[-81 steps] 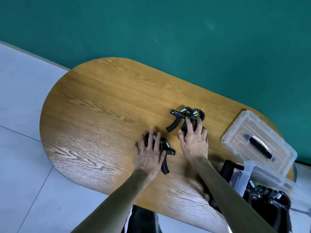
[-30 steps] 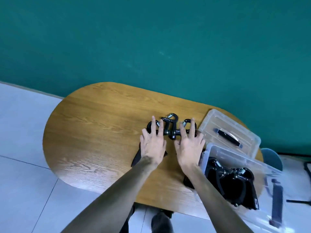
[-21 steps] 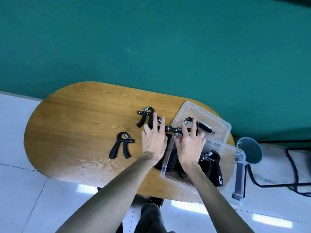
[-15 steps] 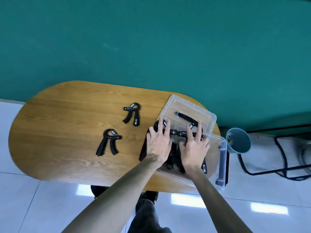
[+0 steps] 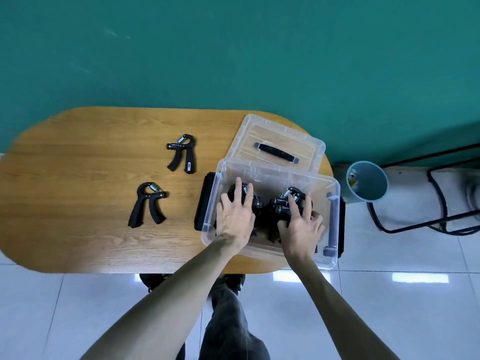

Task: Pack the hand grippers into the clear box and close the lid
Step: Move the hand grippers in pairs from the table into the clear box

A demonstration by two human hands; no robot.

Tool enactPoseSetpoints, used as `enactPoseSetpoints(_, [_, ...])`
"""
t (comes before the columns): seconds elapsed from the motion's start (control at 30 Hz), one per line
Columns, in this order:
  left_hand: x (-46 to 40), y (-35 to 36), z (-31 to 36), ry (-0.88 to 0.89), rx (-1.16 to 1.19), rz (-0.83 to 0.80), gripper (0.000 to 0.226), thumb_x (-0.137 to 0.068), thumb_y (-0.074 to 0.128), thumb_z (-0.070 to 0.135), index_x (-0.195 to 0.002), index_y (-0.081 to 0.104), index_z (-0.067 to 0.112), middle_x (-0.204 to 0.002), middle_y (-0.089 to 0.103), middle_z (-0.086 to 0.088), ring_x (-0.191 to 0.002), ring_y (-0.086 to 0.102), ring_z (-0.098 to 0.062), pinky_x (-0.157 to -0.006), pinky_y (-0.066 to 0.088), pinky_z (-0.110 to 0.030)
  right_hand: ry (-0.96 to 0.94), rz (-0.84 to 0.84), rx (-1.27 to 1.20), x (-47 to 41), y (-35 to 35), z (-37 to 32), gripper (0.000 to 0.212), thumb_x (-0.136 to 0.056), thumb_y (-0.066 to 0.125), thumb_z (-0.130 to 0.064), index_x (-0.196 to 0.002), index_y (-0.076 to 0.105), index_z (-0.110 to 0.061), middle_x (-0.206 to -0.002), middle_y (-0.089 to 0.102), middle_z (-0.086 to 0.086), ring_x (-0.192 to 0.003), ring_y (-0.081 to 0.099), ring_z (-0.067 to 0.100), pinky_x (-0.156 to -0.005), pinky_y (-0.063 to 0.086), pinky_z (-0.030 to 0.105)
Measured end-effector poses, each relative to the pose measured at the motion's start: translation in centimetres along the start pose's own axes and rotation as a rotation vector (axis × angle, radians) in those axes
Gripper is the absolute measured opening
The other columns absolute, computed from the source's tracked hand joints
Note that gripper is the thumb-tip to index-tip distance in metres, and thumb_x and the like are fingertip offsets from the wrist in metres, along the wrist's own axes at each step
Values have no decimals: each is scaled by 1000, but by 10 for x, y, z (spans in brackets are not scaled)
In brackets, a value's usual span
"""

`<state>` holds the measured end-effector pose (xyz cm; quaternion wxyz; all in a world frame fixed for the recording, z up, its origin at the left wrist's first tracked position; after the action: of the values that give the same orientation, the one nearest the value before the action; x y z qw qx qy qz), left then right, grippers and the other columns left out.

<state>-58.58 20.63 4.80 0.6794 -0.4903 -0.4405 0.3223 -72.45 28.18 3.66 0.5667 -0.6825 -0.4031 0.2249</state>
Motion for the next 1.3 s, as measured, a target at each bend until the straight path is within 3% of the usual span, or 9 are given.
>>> enactPoseSetpoints(0.53, [-23, 10, -2, -40, -2, -39, 75, -103, 45, 29, -164, 3, 17, -170, -6, -15, -115, 42, -31, -92, 42, -39, -24, -114, 35, -31, 18, -6, 64, -92, 56, -23, -152, 34, -28, -166, 14, 9, -105, 43, 41, -92, 37, 50])
enactPoseSetpoints(0.73, [-23, 0, -15, 31, 7, 22, 72, -105, 32, 47, -164, 5, 15, -170, -7, -16, -116, 43, -29, -96, 41, -41, 22, -102, 60, -31, 10, -16, 61, -93, 49, -33, -151, 33, -28, -163, 19, 11, -133, 32, 44, -103, 32, 59])
enactPoseSetpoints(0.87, [-21, -15, -27, 133, 19, 134, 68, -105, 33, 45, -162, 17, 12, -170, 7, -17, -125, 45, -33, -106, 41, -44, -53, 11, 86, -27, -2, -35, 53, -94, 53, -34, -145, 44, -23, -156, 36, 12, -124, 42, 43, -96, 40, 55])
enactPoseSetpoints(1.03, [-17, -40, -59, 138, 48, 210, 65, -106, 33, 44, -160, 20, 11, -167, 19, -15, -123, 46, -32, -95, 44, -42, -166, 110, 97, -25, -20, -73, 45, -97, 54, -33, -139, 49, -17, -149, 44, 15, -118, 46, 43, -92, 43, 53])
enactPoseSetpoints(1.3, [5, -61, -167, -16, 80, 130, 69, -107, 26, 45, -163, 3, 12, -171, -2, -12, -123, 45, -29, -100, 44, -41, -316, 94, 163, -13, -23, -178, 45, -99, 48, -33, -140, 46, -18, -149, 42, 17, -108, 48, 41, -83, 46, 51])
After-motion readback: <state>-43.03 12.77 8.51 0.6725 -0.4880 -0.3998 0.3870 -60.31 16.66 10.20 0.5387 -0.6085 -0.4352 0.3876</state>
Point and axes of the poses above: each hand's wrist, its own x-axis away from the middle knuckle, its own y-axis out of the palm, z = x × y, the point moved 1 cm from there along -x, towards the middle knuckle
